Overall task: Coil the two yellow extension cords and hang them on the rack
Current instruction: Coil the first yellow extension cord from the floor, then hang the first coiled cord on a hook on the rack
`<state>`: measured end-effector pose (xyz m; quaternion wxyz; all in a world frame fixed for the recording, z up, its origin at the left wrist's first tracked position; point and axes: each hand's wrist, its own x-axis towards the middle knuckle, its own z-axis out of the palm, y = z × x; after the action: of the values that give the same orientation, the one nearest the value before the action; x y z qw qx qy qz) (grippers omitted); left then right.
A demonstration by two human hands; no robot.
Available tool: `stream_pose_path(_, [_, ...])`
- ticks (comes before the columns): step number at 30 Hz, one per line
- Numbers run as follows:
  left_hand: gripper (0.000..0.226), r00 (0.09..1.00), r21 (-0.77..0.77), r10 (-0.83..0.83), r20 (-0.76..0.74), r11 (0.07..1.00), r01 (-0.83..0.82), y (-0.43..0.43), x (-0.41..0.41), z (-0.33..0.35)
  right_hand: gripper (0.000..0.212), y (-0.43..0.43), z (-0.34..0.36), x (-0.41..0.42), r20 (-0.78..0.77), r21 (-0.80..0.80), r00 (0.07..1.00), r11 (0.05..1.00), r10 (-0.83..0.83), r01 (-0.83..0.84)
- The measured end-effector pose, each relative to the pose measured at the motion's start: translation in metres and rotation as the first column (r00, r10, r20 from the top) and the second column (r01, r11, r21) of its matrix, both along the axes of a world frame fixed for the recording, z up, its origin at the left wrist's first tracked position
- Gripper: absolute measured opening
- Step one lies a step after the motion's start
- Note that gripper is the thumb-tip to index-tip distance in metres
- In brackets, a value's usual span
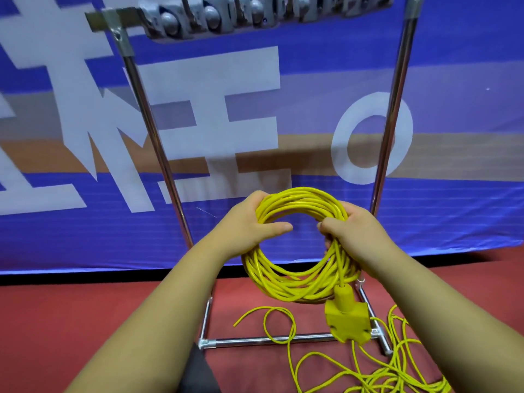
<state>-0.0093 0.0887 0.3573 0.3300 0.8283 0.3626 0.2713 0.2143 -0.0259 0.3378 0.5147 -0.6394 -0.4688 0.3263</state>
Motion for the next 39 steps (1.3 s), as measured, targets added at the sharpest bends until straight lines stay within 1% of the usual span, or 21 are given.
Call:
stream_pose_path(3, [0.026,0.996,-0.019,-0.006,0.088,1.0,0.008,-0.002,-0.017,0.016,0.008,0.008,0.022,-0.012,0.06,0.029,0.998,1.0,0.007,-0.009])
stream_pose_path(6, [0.015,0.982,-0.02,-0.02,0.188,1.0,0.024,-0.002,-0.034,0.04,0.009,0.019,0.051,-0.022,0.126,0.077,0.988,0.992,0.091,-0.101])
stream_pose_path(9, [0.007,0.969,0.016,0.002,0.246,1.0,-0.006,0.002,-0.053,0.072,0.019,0.027,0.09,-0.034,0.181,0.156,0.971,0.97,0.156,-0.185])
stream_pose_path(10, [0.006,0.966,0.037,0.014,0.259,0.999,-0.024,0.005,-0.059,0.083,0.025,0.03,0.105,-0.04,0.2,0.183,0.966,0.963,0.163,-0.2])
stream_pose_path(12, [0.015,0.959,0.077,0.049,0.279,0.994,-0.074,0.01,-0.07,0.108,0.036,0.038,0.135,-0.05,0.258,0.227,0.955,0.952,0.144,-0.205])
stream_pose_path(17, [0.025,0.948,0.251,0.121,0.293,0.948,-0.198,0.028,-0.096,0.175,0.037,0.064,0.197,-0.076,0.351,0.31,0.935,0.936,0.051,-0.167])
stream_pose_path(20, [0.018,0.938,0.337,0.155,0.31,0.905,-0.26,0.037,-0.111,0.214,0.032,0.076,0.233,-0.09,0.406,0.309,0.912,0.931,0.055,-0.193])
stream_pose_path(22, [0.014,0.941,0.38,0.159,0.298,0.885,-0.27,0.042,-0.117,0.238,0.032,0.087,0.257,-0.094,0.494,0.31,0.869,0.93,0.017,-0.195])
stream_pose_path(24, [0.016,0.945,0.405,0.17,0.279,0.872,-0.276,0.049,-0.121,0.261,0.034,0.098,0.279,-0.095,0.582,0.327,0.813,0.923,-0.027,-0.203])
stream_pose_path(27, [0.011,0.949,0.443,0.187,0.255,0.849,-0.287,0.067,-0.123,0.294,0.032,0.111,0.308,-0.099,0.7,0.366,0.701,0.91,-0.133,-0.193])
stream_pose_path(30, [0.014,0.948,0.484,0.204,0.244,0.821,-0.301,0.088,-0.122,0.323,0.031,0.125,0.329,-0.106,0.727,0.424,0.647,0.891,-0.228,-0.162])
stream_pose_path(31, [0.015,0.948,0.493,0.207,0.241,0.815,-0.303,0.095,-0.121,0.329,0.032,0.131,0.334,-0.107,0.744,0.433,0.613,0.89,-0.265,-0.141])
stream_pose_path(33, [0.013,0.948,0.492,0.211,0.238,0.816,-0.305,0.11,-0.119,0.338,0.033,0.143,0.343,-0.108,0.803,0.426,0.493,0.901,-0.334,-0.082])
stream_pose_path(34, [0.009,0.949,0.483,0.207,0.236,0.823,-0.299,0.116,-0.118,0.341,0.034,0.147,0.347,-0.108,0.828,0.413,0.437,0.91,-0.351,-0.051])
stream_pose_path(36, [0.008,0.954,0.473,0.19,0.232,0.835,-0.281,0.128,-0.114,0.344,0.038,0.157,0.354,-0.108,0.86,0.376,0.375,0.927,-0.347,-0.003])
stream_pose_path(39, [0.014,0.958,0.427,0.17,0.232,0.867,-0.258,0.142,-0.108,0.34,0.037,0.171,0.356,-0.106,0.887,0.32,0.341,0.947,-0.312,0.035])
